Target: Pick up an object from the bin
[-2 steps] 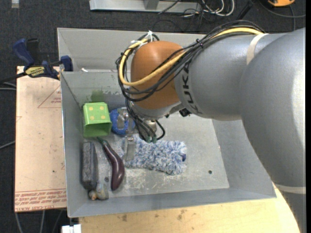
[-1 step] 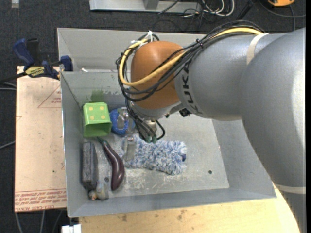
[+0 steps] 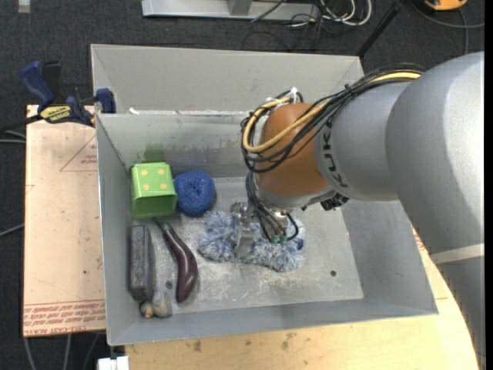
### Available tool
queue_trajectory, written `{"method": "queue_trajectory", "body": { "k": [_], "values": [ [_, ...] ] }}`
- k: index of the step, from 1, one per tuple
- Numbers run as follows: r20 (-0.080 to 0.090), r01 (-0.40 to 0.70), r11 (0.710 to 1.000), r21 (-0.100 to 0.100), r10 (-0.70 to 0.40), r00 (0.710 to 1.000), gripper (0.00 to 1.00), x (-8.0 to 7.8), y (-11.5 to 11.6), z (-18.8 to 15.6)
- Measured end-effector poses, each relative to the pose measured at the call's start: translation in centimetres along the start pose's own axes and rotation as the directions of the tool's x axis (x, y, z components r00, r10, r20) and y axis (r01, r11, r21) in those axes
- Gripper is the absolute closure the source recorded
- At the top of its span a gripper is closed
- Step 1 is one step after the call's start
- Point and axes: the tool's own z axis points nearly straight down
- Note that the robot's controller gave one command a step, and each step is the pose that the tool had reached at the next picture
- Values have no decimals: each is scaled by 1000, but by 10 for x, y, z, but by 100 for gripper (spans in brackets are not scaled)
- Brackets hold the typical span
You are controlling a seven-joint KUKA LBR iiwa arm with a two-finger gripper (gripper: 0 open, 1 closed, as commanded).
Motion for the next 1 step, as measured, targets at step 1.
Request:
{"method": "queue_trajectory", "body": {
  "k": [1],
  "values": [
    [0, -1, 1000, 0, 1, 1000, 100, 0, 0, 0]
  ]
}}
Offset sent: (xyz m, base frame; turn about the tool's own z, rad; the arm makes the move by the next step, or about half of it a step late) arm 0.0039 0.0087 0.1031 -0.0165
